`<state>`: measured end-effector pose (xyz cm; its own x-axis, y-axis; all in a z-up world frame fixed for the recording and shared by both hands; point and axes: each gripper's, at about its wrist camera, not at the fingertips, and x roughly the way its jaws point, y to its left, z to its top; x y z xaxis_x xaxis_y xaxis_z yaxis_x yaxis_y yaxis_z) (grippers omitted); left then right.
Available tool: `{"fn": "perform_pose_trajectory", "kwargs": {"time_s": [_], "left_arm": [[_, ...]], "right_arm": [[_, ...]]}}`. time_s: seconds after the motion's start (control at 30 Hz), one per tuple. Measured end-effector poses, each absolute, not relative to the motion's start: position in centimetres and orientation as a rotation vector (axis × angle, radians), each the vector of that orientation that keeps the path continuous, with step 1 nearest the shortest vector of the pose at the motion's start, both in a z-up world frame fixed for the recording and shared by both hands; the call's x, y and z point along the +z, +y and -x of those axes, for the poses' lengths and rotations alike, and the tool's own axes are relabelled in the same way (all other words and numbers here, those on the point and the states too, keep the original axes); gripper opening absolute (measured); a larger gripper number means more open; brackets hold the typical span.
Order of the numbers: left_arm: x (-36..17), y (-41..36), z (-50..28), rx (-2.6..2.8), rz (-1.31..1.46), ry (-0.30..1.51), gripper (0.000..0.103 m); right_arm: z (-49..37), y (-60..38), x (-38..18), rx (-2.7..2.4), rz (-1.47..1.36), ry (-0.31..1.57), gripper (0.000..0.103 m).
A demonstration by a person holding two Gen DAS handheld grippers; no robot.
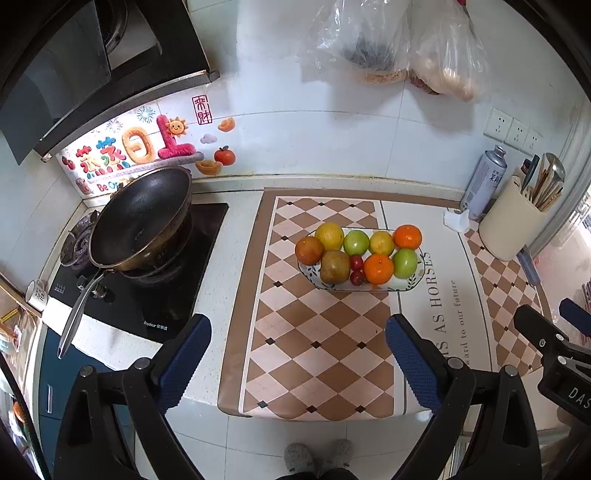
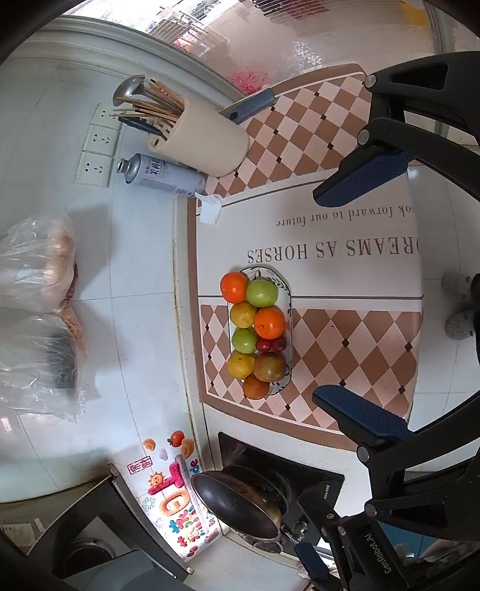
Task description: Organize fruits
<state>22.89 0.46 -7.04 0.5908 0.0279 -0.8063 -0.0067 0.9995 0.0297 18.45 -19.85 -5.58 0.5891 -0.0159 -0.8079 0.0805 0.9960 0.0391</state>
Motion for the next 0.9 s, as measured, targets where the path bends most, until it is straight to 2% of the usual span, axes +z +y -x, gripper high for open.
{"fn": "perform_pose_trajectory", "kwargs": {"time_s": [0.07, 0.9], "left_arm": [[-6.9, 0.5, -23.0, 0.020, -0.020, 0.930, 0.103], [-6.2, 0.5, -22.3, 0.020, -0.032, 0.912, 0.103]], "right_arm": [[-18.5, -19.8, -5.5, -0.054, -0.074, 0.939, 0.099], [-17.4, -19.7, -4.8, -0.055, -0.088, 0.920, 0.100]]}}
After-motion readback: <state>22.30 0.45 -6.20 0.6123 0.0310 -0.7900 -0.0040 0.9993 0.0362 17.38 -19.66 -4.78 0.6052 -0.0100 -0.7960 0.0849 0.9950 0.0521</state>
